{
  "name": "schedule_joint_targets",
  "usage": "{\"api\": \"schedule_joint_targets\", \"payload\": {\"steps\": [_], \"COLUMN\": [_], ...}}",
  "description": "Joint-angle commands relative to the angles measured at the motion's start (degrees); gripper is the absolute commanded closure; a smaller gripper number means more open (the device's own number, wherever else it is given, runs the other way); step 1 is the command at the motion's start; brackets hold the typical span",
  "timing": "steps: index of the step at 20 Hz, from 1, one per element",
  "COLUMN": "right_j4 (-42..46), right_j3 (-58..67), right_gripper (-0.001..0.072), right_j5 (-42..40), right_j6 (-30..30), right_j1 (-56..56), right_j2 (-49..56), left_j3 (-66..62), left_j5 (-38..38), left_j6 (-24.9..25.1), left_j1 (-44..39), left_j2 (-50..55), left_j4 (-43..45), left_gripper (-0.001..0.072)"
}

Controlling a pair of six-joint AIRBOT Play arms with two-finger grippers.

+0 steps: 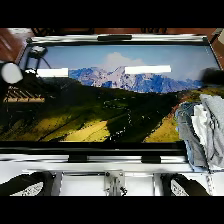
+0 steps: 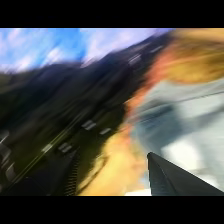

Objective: Fold the shirts.

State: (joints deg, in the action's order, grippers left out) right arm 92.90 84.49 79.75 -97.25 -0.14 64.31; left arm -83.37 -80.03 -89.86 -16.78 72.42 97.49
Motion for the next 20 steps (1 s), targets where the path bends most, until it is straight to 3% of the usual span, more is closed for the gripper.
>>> {"api": "schedule_joint_targets", "payload": {"steps": [1,7,20], "right_j4": [-15.63,-17.46,-17.44], "right_j3": [-3.13,-3.13,-3.13], "right_gripper": [0.017,0.017,0.0171], "right_j5": [4.02,4.94,4.68], "right_j6": [-2.84,-2.97,-2.97], "right_j1": [10.6,13.44,13.42], "right_j2": [9.99,15.63,15.63], "left_j3": [0.57,8.59,8.98], "left_j5": [-4.09,-4.02,-1.16], "left_j6": [-6.54,-6.47,-6.47], "left_j1": [-2.91,-2.91,-2.89], "left_j2": [4.37,3.37,3.43], "left_j4": [1.42,-3.06,-3.06], "left_gripper": [-0.0007,-0.0007,-0.0006]}}
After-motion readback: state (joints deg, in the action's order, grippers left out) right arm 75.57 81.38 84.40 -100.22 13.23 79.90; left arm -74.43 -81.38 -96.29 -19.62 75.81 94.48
